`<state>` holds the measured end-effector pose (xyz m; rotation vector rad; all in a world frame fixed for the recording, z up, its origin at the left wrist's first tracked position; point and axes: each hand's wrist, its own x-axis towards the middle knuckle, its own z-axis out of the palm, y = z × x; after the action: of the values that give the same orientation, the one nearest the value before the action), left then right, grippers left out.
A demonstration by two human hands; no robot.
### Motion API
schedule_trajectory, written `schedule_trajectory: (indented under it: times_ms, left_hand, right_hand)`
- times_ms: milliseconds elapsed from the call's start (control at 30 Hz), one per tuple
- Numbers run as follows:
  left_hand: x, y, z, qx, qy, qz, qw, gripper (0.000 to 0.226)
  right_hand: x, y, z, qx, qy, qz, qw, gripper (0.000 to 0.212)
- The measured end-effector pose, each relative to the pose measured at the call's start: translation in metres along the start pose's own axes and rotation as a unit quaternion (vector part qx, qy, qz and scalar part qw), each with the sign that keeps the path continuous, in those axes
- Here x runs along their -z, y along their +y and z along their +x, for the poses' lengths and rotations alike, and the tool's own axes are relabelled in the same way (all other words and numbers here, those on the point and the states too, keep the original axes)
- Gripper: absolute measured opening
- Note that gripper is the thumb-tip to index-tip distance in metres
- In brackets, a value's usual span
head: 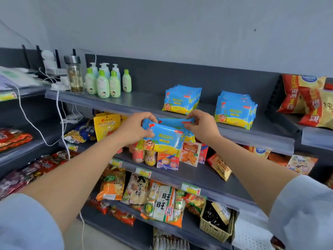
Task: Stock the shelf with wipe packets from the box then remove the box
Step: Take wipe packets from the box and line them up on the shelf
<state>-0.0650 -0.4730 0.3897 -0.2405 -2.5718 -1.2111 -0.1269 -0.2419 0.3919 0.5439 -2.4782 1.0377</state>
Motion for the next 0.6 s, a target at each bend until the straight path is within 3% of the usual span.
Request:
schedule_trajectory:
  times_ms: [600]
  left_hand:
    - [0.079,-0.039,0.158,-0.037,0.042,-0.046,0.997,0.034]
  right_hand:
    - [-0.043,-0.042,0.192,0.035,0.043,0.034,0.998,0.017]
